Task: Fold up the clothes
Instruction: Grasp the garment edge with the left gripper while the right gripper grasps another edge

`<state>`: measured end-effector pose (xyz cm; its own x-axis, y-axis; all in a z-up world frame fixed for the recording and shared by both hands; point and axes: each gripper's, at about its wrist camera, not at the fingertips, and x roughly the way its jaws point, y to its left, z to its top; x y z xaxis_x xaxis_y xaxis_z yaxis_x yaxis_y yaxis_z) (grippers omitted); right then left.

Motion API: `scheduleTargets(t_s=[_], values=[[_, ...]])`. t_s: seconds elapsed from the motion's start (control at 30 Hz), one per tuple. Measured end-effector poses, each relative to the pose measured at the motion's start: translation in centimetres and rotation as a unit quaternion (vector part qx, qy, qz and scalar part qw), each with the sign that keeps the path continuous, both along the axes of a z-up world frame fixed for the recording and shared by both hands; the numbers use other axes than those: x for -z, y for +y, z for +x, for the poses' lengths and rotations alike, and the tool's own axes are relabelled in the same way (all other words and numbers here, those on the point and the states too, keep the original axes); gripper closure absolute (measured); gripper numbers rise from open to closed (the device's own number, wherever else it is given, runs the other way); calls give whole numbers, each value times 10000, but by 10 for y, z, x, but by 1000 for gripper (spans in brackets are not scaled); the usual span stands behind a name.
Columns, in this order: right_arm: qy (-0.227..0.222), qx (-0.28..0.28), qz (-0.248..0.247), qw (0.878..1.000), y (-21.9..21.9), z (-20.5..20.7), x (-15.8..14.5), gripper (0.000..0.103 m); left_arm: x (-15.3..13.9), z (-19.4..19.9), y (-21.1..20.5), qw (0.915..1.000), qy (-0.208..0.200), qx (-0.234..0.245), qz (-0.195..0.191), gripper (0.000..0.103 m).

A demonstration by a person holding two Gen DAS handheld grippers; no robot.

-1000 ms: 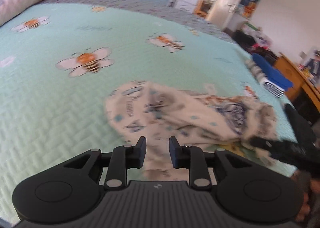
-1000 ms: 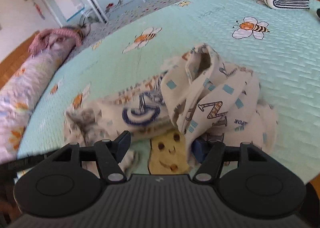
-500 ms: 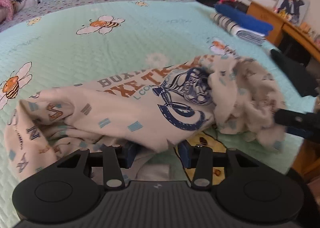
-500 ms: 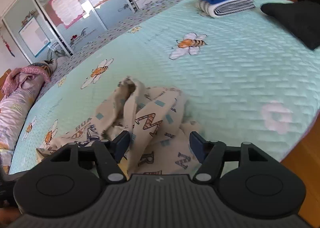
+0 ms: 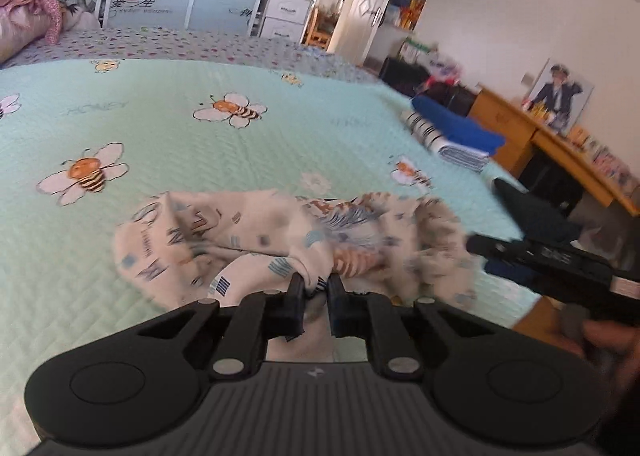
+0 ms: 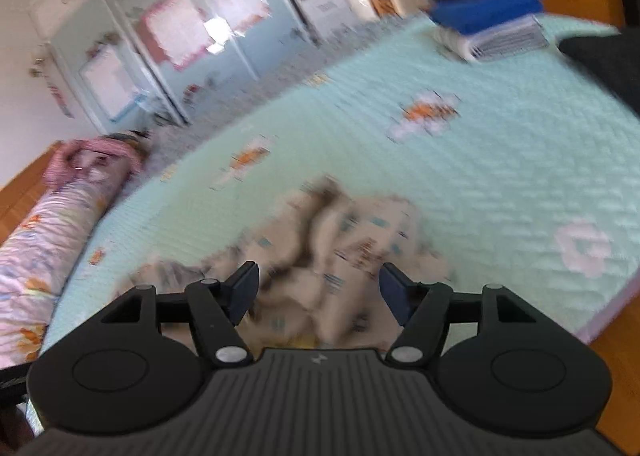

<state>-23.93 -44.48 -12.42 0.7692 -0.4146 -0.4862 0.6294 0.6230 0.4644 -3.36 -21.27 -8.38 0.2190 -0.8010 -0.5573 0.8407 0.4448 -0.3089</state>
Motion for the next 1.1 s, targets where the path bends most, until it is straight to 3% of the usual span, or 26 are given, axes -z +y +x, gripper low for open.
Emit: scheduleTargets(t_s=[0.13,0.3,0.5,0.6,0.63,0.67,0.7,0.8,0.87,0.93,1.0,1.03,1.07,1.1], values=[[-83,-690,-209,9974,25,15,-8,31,21,4,31,9986,350,-331,230,92],[617,-1335,-163,9890,51,54,10,31,59,11,38,9910,797,-656,848,92],[1038,-1059,-369,9883,31,92,14,30,37,11,32,9960,457,-592,480,87],[1339,-804,-34,9877,4,117,32,30,33,11,21,9966,415,-539,462,85],[1226,-871,261,9883,-5,122,39,47,34,10,18,9966,431,-510,478,85],[1080,-953,491,9884,-13,126,42,85,35,9,16,9966,450,-483,500,85],[834,-1088,508,9893,-14,127,35,92,36,8,15,9966,462,-449,505,85],[-103,-1750,313,9840,-6,122,1,92,34,9,18,9971,499,-385,420,85],[-856,-2411,-25,9667,10,110,-32,92,32,13,21,9973,536,-418,282,85],[-1151,-2971,-130,9478,26,97,-49,91,31,17,23,9971,550,-494,178,85],[-1049,-3337,-62,9368,39,84,-46,88,31,20,26,9964,595,-580,148,85],[-866,-3412,31,9360,42,79,-37,81,32,21,28,9960,620,-622,140,85],[-568,-3406,166,9383,44,73,-24,67,32,22,30,9957,648,-647,142,85],[-276,-3348,301,9414,45,67,-11,61,32,22,31,9954,680,-654,153,85]])
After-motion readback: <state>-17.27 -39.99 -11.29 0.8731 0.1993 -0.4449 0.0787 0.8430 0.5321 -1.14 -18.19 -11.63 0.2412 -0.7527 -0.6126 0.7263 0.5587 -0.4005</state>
